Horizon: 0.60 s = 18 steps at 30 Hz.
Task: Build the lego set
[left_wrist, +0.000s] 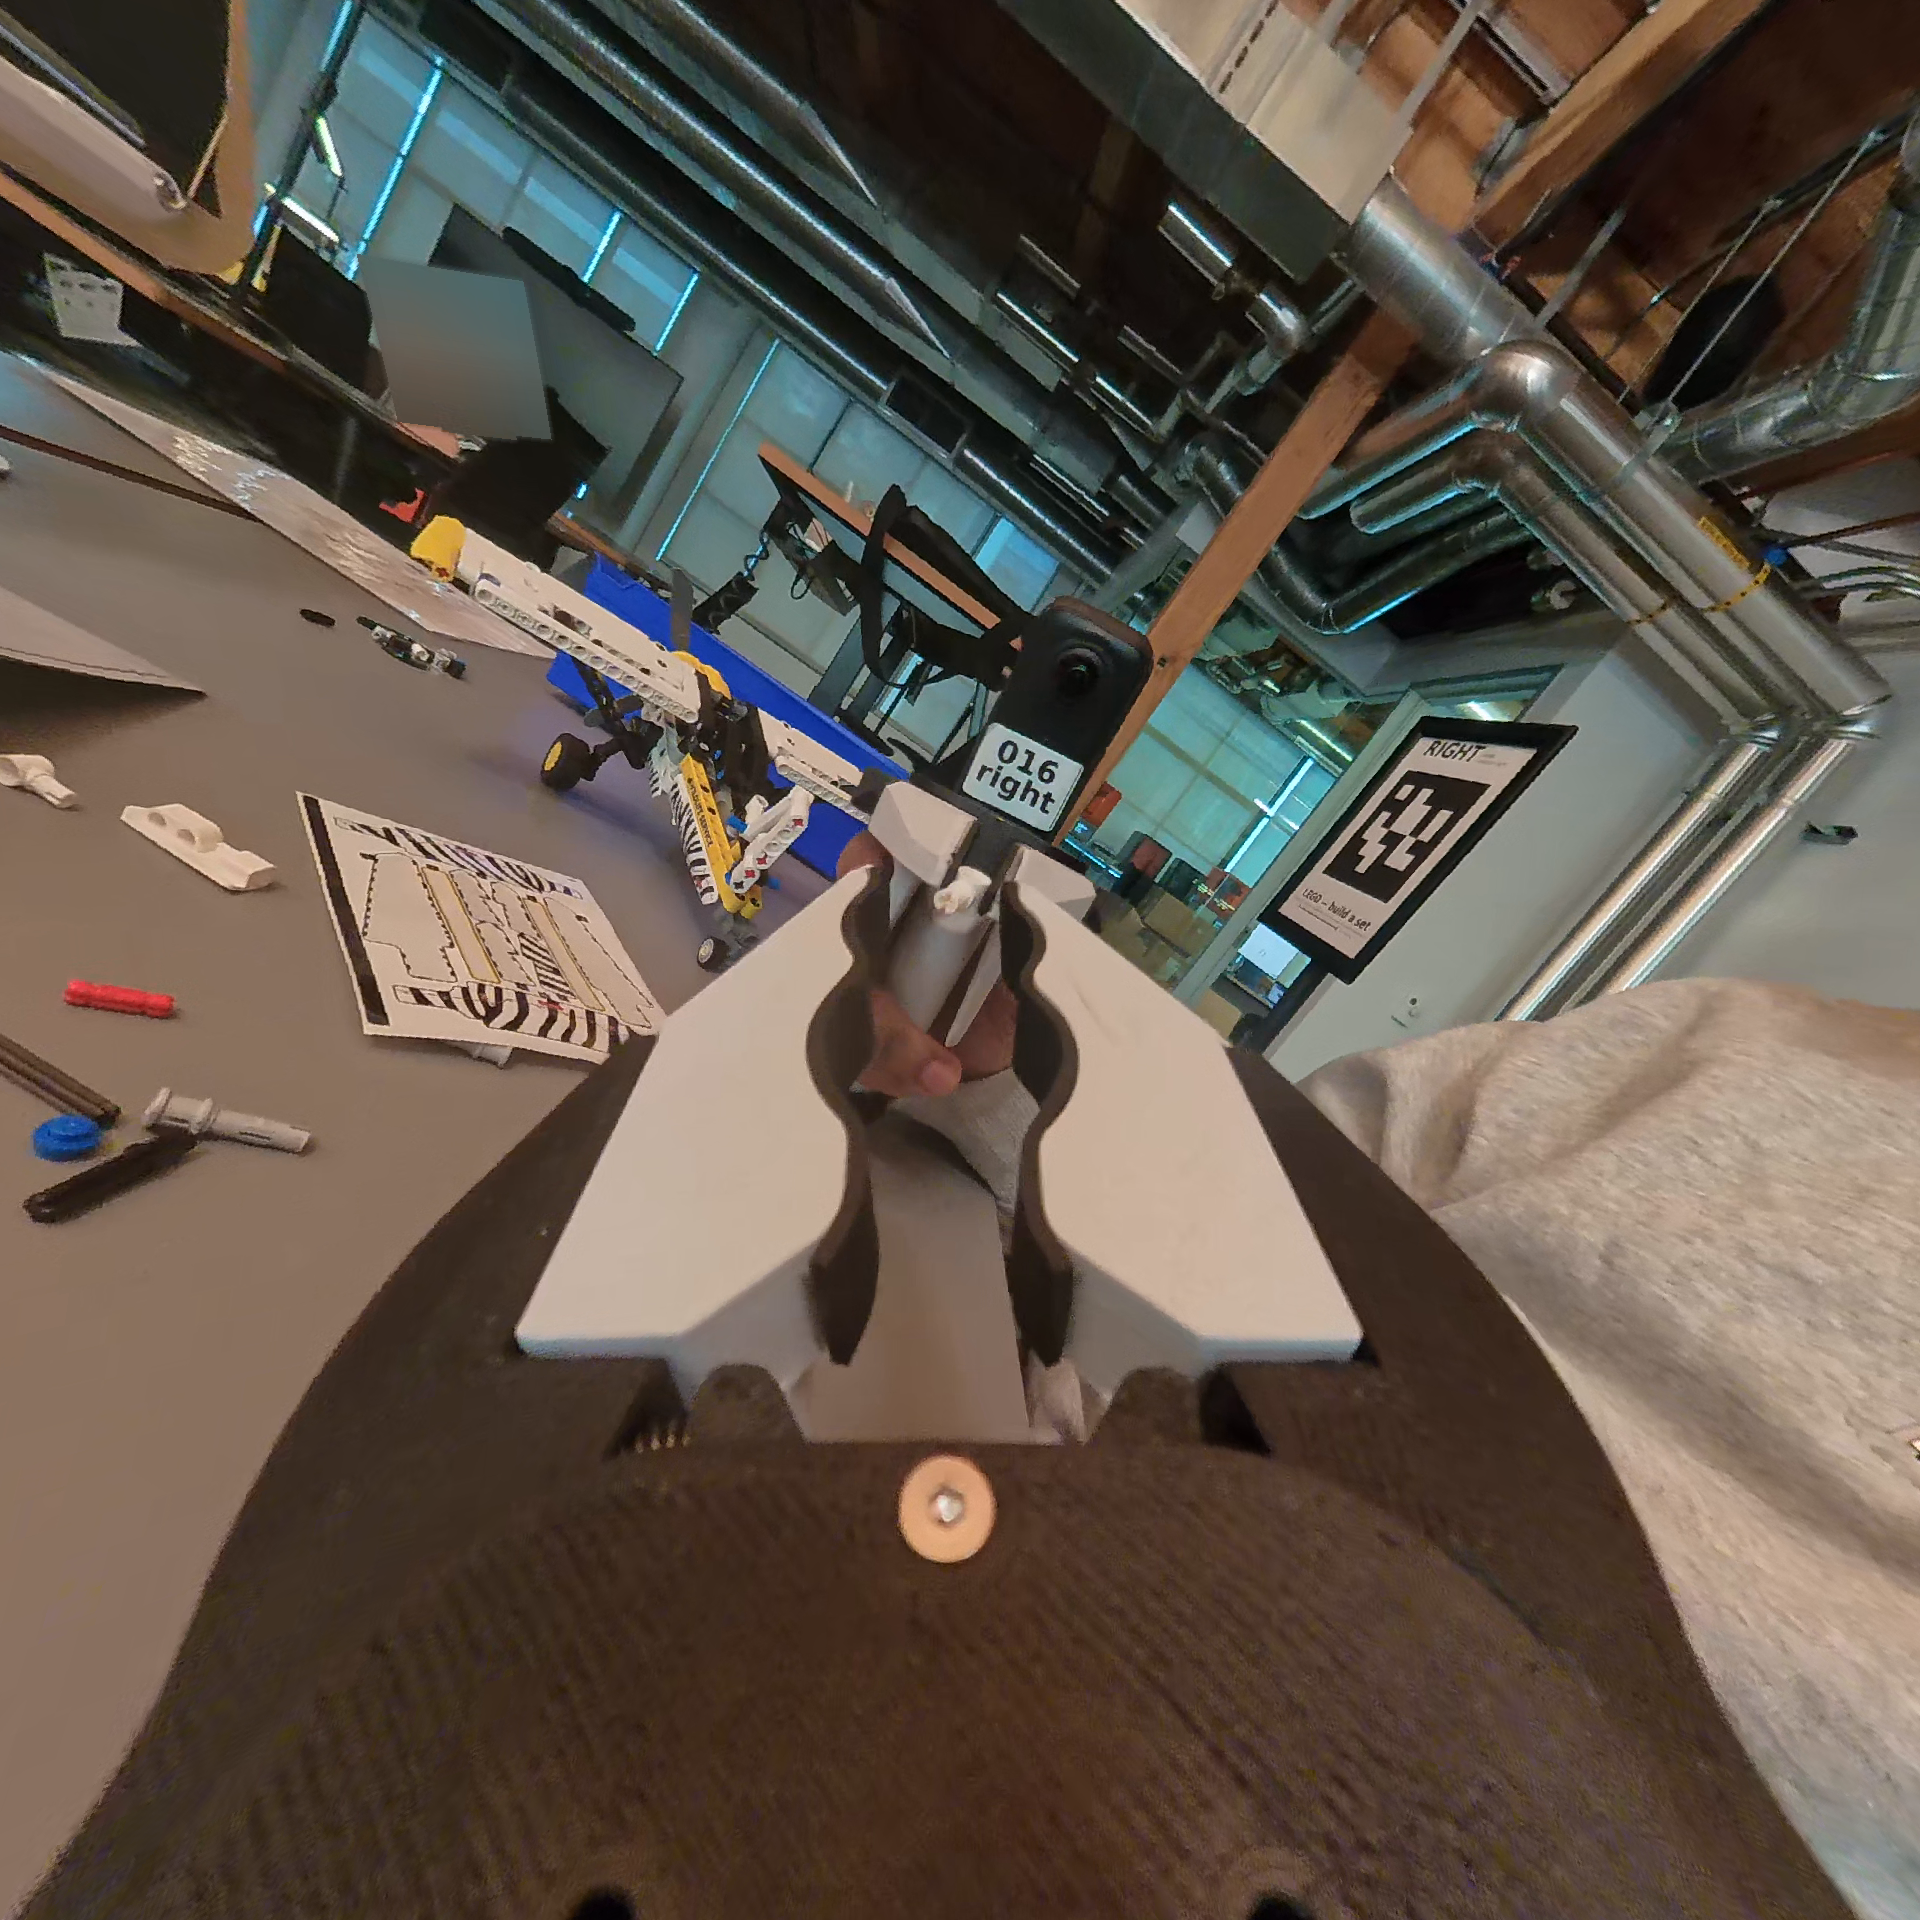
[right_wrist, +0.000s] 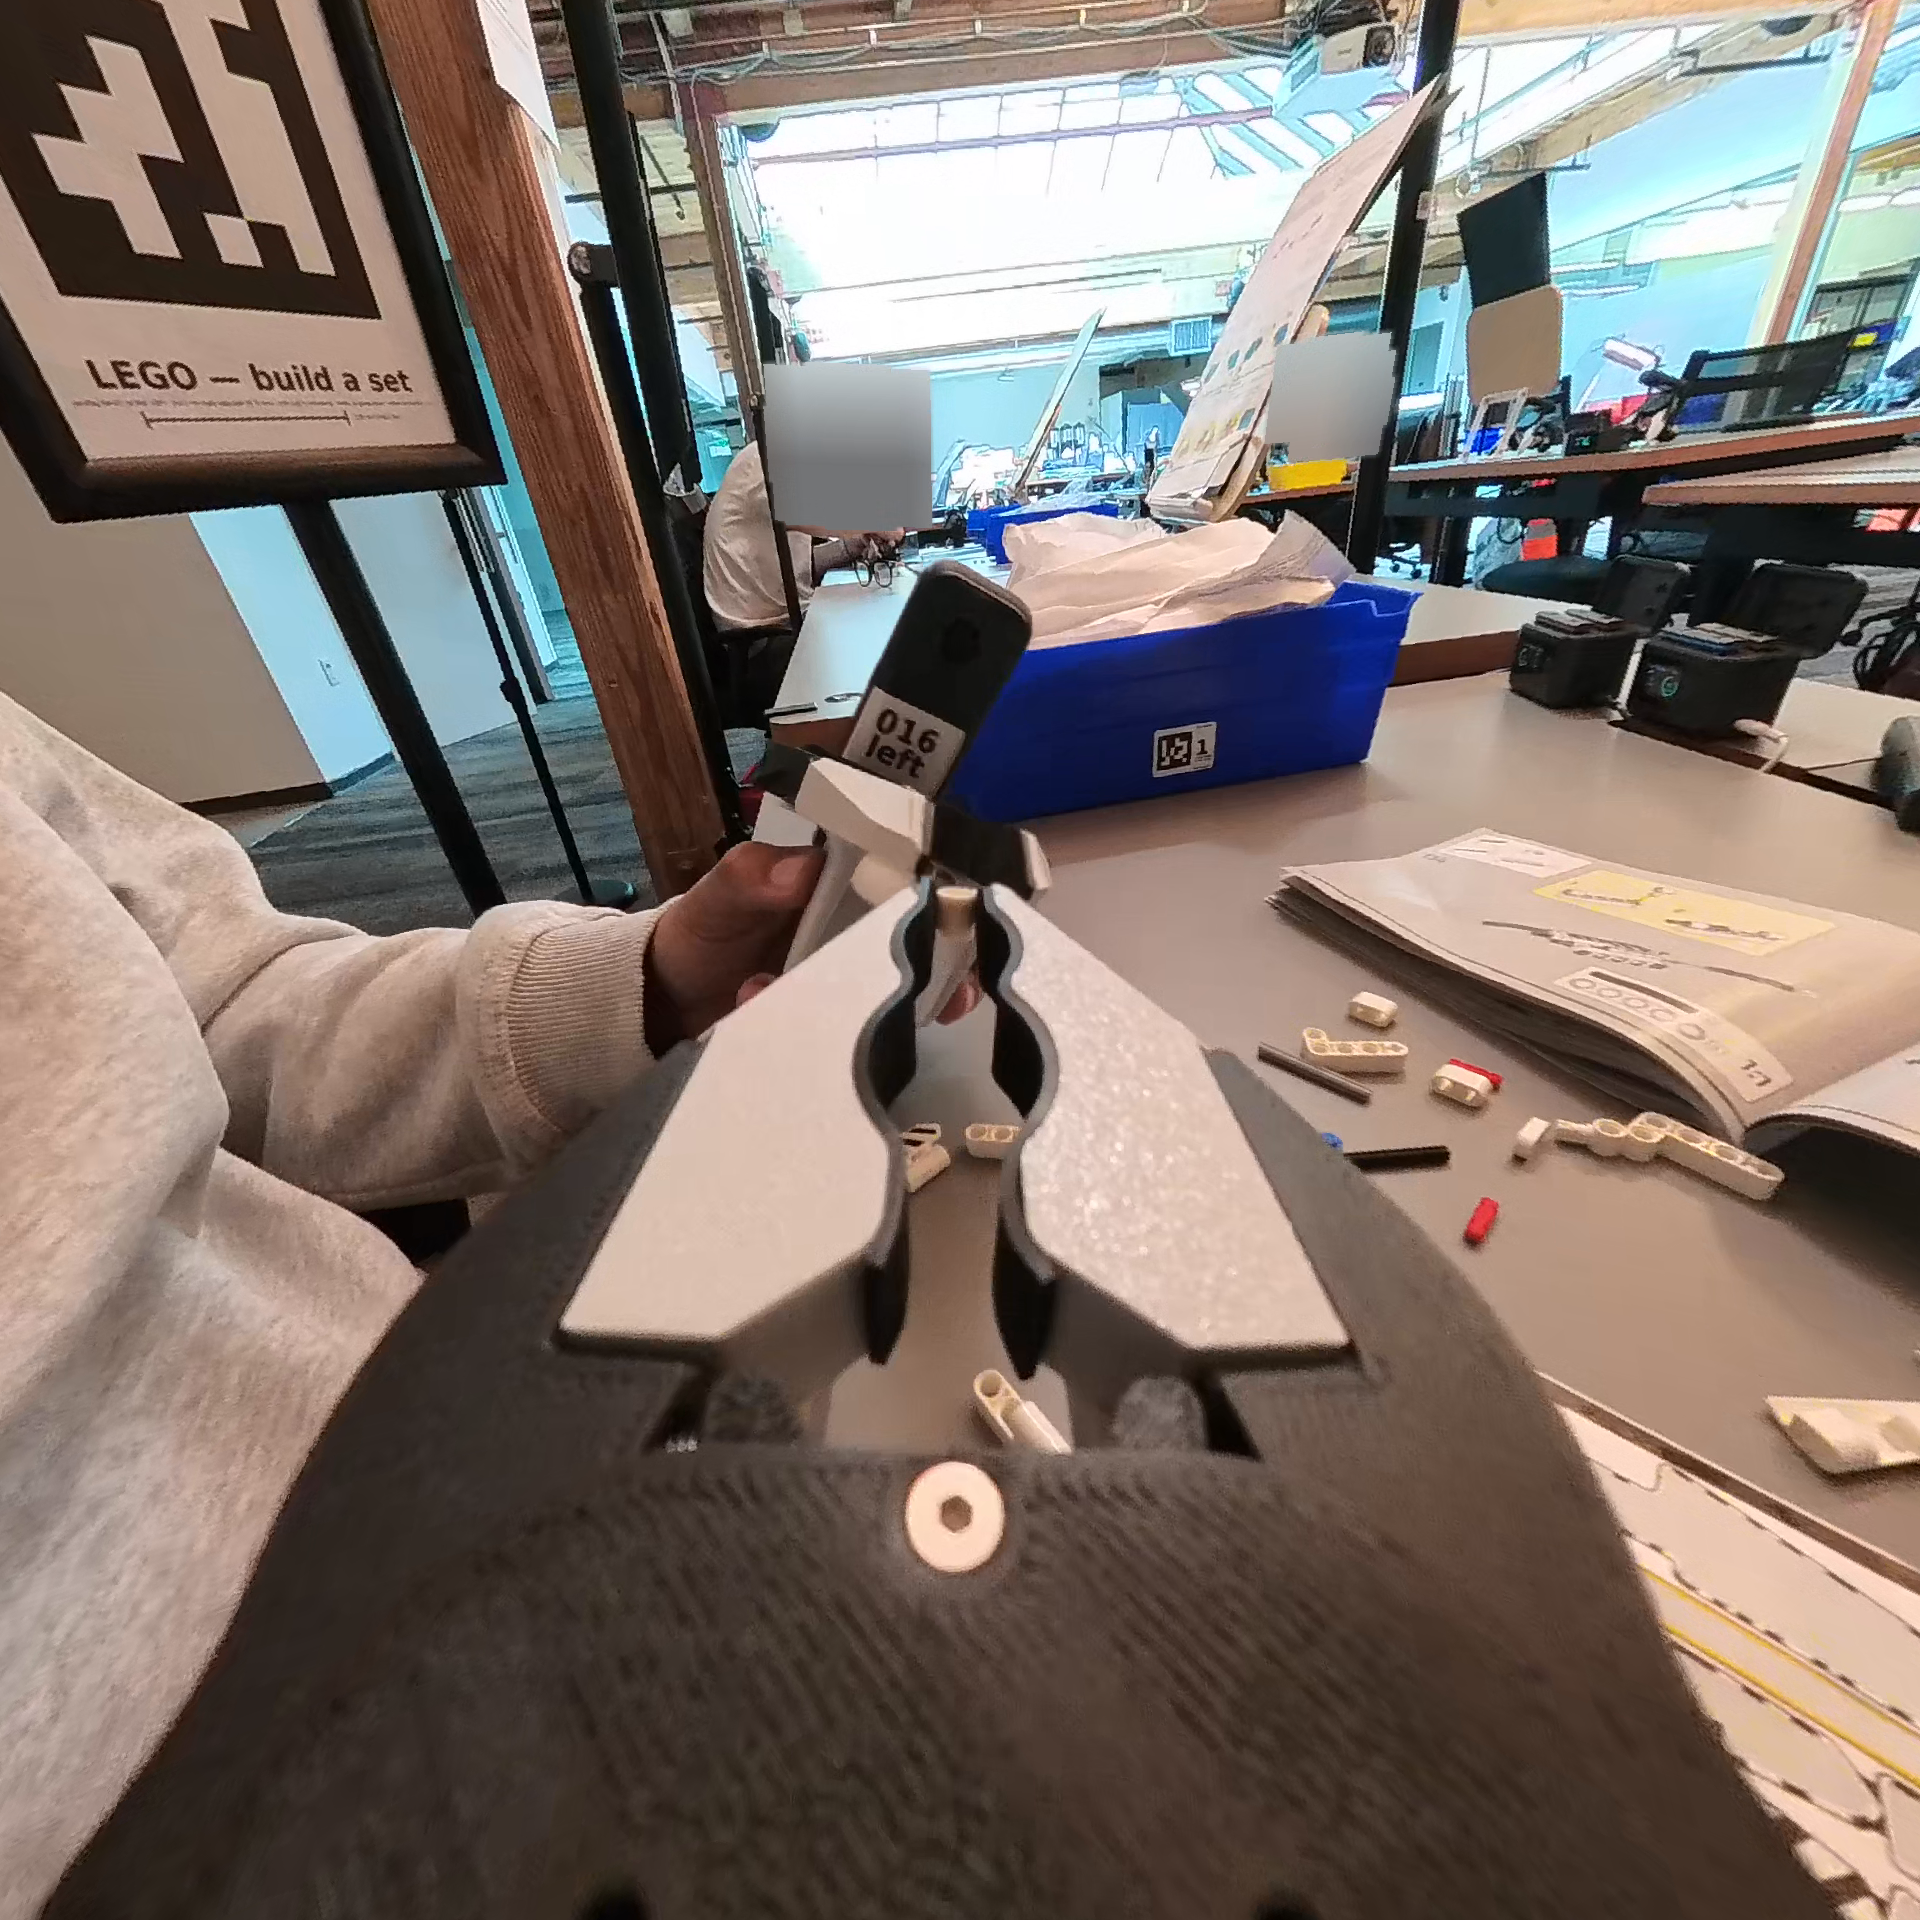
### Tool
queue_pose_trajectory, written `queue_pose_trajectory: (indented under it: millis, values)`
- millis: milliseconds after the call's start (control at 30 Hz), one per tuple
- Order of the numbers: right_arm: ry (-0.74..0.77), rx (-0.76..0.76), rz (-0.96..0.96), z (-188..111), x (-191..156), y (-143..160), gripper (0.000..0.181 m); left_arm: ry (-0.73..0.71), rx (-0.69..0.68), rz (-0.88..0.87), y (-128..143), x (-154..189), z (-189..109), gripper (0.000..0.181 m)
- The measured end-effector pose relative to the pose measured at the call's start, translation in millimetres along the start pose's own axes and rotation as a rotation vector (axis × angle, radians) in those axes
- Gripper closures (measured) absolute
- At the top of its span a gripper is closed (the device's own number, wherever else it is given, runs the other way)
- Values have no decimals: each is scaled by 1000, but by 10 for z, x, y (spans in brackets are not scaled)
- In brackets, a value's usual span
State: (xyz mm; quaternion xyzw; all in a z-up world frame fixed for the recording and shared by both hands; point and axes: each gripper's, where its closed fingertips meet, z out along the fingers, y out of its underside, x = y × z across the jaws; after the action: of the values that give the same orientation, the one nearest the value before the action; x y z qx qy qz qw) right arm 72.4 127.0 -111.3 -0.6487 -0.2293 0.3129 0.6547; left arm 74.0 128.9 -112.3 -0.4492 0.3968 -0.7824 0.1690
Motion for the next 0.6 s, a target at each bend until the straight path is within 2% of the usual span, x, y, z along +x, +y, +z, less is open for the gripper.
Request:
queue_pose_trajectory:
  millis: [167,267,600]
  values:
    - [-13,2,5,11,-16,2,175,23,-21,-26,40,19,29,163]
    - [-21,-6,-3,27,-39,17,175,49,-26,-41,48,45,27,178]
    - [33,22,-26,20,25,-29,165,39,-34,-51,49,35,8,179]
